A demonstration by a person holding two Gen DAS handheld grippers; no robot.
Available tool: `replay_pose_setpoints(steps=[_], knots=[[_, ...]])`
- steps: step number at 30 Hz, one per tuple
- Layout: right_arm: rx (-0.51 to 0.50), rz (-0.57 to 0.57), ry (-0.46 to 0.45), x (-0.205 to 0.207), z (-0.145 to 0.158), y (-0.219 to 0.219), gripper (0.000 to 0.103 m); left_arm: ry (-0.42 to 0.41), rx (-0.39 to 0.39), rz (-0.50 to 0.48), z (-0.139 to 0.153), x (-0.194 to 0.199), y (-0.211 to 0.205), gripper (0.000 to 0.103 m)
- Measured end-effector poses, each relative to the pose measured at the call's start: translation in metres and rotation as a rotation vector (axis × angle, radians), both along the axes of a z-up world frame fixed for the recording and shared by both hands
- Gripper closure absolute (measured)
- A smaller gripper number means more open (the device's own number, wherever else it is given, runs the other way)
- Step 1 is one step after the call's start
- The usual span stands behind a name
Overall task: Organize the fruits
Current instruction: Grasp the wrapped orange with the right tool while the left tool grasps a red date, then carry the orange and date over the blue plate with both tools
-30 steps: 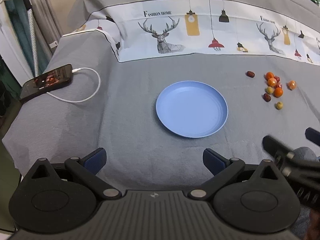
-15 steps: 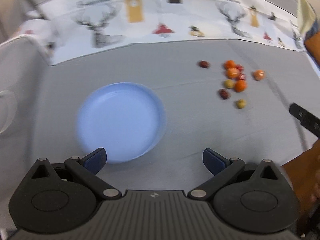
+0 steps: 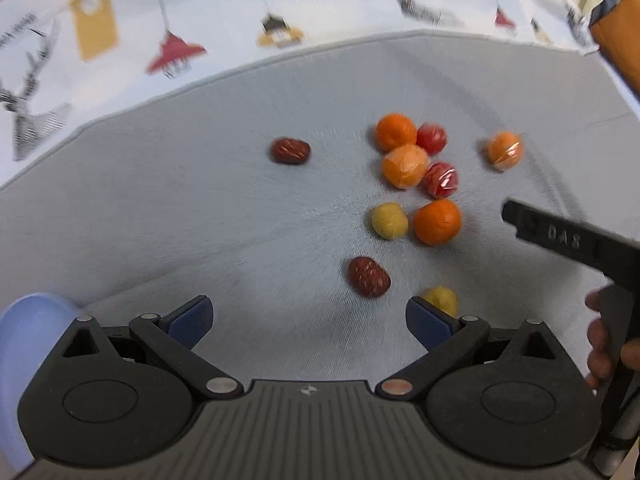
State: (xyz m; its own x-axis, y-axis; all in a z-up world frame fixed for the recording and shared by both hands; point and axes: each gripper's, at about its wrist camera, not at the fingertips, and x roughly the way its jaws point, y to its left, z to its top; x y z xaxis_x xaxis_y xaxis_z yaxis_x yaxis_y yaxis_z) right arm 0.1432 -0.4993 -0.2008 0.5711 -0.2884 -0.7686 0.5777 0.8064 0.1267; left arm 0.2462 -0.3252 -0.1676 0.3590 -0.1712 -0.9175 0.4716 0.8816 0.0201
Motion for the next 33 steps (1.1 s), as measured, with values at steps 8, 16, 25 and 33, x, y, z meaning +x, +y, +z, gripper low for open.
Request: replay_pose_setpoints(steps=[8, 16, 25, 33], knots=[[-0.156, 0.057, -0.080, 0.060, -0.038, -0.018, 0.001, 0.088, 0.035, -0.025, -0.044, 0.028, -0.028, 0.000], [-0.186, 0.089, -0.129, 0.050, -0.030, -0.018, 0.064, 0.076, -0.039, -0.103, -0.025, 0.018, -0.030, 0.077], [-0.152, 0.040, -0.185, 0.013, 0.019, -0.012, 0.064, -0.012, -0.122, -0.079, 0.029, -0.005, 0.008, 0.077], [-0.139, 0.094, -0.340, -0.081, 0.110, 0.057, 0.064, -0.097, -0.068, 0.018, 0.112, -0.075, 0.104, 0.077]])
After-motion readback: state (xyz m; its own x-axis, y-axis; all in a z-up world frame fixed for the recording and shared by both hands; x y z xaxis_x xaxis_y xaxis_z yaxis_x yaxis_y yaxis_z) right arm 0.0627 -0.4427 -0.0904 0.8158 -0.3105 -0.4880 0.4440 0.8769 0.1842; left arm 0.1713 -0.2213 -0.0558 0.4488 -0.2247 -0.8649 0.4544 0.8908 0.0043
